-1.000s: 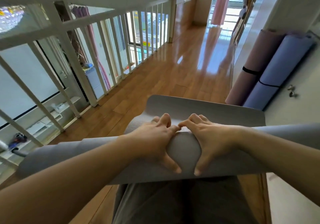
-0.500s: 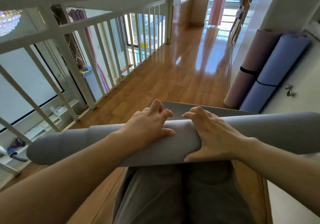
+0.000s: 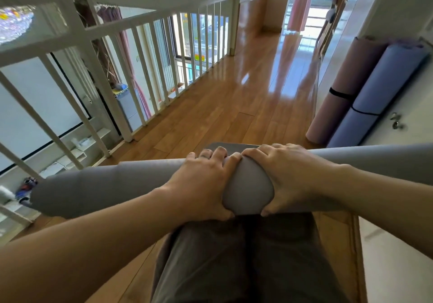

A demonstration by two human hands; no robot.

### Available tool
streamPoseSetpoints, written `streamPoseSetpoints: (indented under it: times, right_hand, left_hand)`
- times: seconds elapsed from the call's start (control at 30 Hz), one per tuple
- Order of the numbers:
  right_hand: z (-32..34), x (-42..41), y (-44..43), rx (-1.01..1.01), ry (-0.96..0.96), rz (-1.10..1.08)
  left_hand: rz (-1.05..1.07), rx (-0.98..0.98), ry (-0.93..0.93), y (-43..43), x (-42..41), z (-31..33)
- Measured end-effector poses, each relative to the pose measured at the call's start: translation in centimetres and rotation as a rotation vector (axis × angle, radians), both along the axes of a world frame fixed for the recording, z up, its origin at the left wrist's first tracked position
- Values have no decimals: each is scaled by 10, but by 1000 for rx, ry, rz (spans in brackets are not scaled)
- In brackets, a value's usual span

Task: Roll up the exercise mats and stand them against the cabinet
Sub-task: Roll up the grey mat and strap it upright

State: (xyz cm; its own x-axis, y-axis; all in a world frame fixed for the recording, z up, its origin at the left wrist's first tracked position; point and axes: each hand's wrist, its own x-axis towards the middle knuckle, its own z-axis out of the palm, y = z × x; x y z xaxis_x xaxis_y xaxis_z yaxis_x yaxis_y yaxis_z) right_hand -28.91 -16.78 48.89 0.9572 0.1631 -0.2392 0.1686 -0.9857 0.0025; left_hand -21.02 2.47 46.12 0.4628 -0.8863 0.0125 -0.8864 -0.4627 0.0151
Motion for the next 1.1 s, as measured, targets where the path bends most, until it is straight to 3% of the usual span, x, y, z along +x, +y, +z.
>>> streamPoseSetpoints:
  times: [0.17,0.33,0.5,0.67,0.83,1.0,1.1]
  right_hand:
    - [-12,-30,13,50,31,13]
    - [-22,-34,5,108,-80,43]
    - [-17,-33,1,123,-155,30]
    - [-17,-24,-6,239,-98,-65]
    - [-29,-19,-7,62,-105,-41]
    - [-25,-4,-6,30,-69,-74]
    - [-16,7,-6,47,-40,-66]
  left_hand:
    - [-44,78,17,11,-27,-7]
    - [-49,84,144,11,-15,0]
    - [-74,154,62,0,-3,9]
    - [-20,84,99,0,3,17]
    - [29,4,3,-1,-6,9]
    - [84,130,-89,-10,-14,-14]
    - [77,48,-87,-13,-2,-10]
